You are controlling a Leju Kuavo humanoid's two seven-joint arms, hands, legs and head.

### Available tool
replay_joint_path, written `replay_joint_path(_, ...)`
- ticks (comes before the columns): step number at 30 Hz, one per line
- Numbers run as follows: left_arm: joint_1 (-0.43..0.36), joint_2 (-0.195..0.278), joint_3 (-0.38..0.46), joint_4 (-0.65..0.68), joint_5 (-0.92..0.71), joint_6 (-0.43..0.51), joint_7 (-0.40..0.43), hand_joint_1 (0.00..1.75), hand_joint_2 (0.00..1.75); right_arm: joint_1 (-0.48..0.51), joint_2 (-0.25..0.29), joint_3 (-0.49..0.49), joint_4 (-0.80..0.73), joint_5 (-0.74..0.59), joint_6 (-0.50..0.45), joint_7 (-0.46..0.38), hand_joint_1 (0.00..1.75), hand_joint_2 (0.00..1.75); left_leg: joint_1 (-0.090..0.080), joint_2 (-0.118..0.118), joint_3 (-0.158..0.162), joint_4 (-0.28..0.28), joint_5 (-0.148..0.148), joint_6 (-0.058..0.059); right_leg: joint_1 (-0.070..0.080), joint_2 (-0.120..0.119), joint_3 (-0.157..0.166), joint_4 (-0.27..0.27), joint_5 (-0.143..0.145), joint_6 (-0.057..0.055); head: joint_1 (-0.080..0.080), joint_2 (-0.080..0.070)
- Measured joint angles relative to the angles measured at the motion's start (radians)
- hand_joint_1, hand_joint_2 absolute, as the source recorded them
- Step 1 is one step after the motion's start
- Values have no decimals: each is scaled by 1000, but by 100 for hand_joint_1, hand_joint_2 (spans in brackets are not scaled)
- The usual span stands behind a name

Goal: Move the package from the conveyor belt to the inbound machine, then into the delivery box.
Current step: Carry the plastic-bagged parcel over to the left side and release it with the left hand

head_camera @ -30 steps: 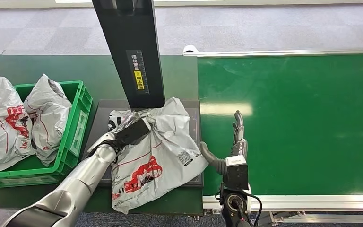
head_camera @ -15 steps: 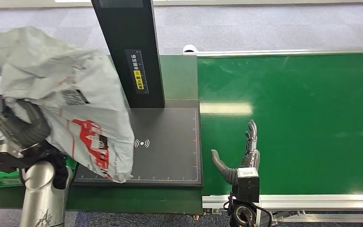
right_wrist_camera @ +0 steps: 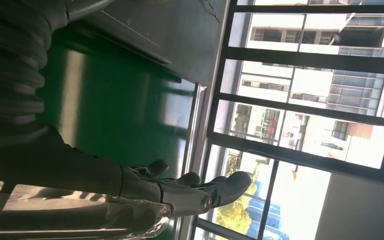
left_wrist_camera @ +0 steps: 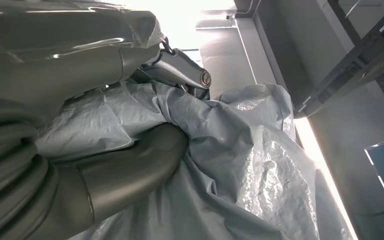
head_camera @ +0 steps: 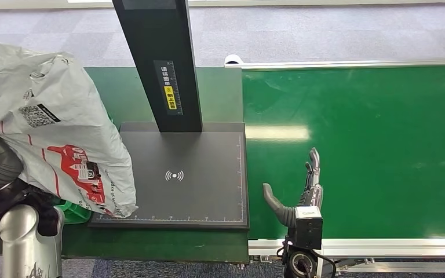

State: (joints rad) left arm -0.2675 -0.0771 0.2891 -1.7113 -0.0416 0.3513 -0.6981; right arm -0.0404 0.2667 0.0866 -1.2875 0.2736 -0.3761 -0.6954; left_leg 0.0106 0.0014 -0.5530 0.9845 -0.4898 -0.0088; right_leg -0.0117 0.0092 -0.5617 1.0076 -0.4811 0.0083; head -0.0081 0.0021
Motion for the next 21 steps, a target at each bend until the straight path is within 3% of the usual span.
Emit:
replay_joint_path(11, -28, 16, 65, 62, 2, -10, 0, 175, 175, 0, 0, -4, -2, -5, 3, 0, 0, 175, 0, 0, 0, 0, 0, 0, 0, 0, 0, 0, 0, 0, 0, 0)
replay_joint_path(15, -154, 111, 158, 325, -148, 54, 16, 175, 175, 0, 0, -4, -2, -17, 15, 0, 0, 175, 1, 1, 1, 0, 1, -2, 1, 0, -1, 1, 1, -2, 0, 0)
replay_joint_path(18, -285, 208, 212, 601, -311, 176, 55, 175, 175, -1, -1, -4, -2, -21, 22, 0, 0, 175, 3, 2, 1, 0, 3, -4, 3, 1, -1, 2, 2, -3, 0, 0)
replay_joint_path(21, -389, 284, 231, 841, -560, 298, 210, 175, 175, -2, -1, -5, -2, -14, 30, 0, 0, 175, 3, 2, 1, 0, 3, -4, 3, 1, -1, 2, 2, -3, 0, 0)
